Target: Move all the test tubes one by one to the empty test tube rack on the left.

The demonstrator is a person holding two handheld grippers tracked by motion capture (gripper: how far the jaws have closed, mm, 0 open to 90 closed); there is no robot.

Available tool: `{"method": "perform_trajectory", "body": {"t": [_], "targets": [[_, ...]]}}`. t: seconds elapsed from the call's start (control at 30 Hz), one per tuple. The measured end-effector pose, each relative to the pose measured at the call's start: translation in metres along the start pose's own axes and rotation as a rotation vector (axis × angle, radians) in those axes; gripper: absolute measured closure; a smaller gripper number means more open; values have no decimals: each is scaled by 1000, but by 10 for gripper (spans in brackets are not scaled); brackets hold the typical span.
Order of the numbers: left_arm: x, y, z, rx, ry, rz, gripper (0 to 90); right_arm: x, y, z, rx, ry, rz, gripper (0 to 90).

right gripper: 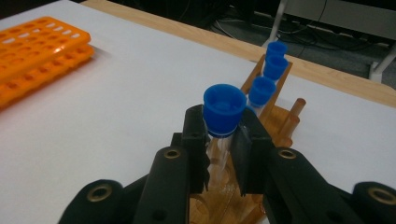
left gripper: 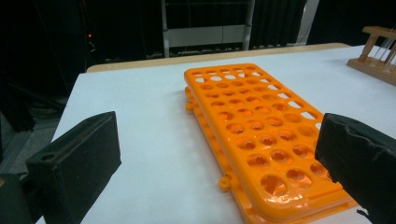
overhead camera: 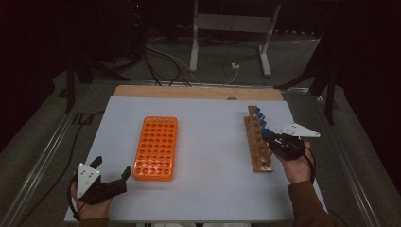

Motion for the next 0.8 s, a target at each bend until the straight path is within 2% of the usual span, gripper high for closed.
{"method": "perform_trajectory", "body": {"t": [0.33, 0.47, 0.63, 0.8], "targets": [[3, 0, -7, 20, -23, -22, 12, -19, 1, 14, -6, 26, -6, 768], [2, -1, -8, 31, -13, 8, 13, -26, 1, 19, -16, 37, -4, 768], [-17, 2, -9, 54, -31, 22, 13, -36, -4, 19, -33, 39, 16, 768], [-33, 13, -16, 102, -17, -15, 13, -45, -14, 12, -63, 47, 31, 768]]}}
Point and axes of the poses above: each handheld gripper's, and its own axes: z roughly backward along the jaws, x roughly out of its underside, y roughly to its right, the point moved 1 cm from there along -z, roughly forward along the jaws, and after that the axes turned 4 degrees about z, right-handed, at the moved point
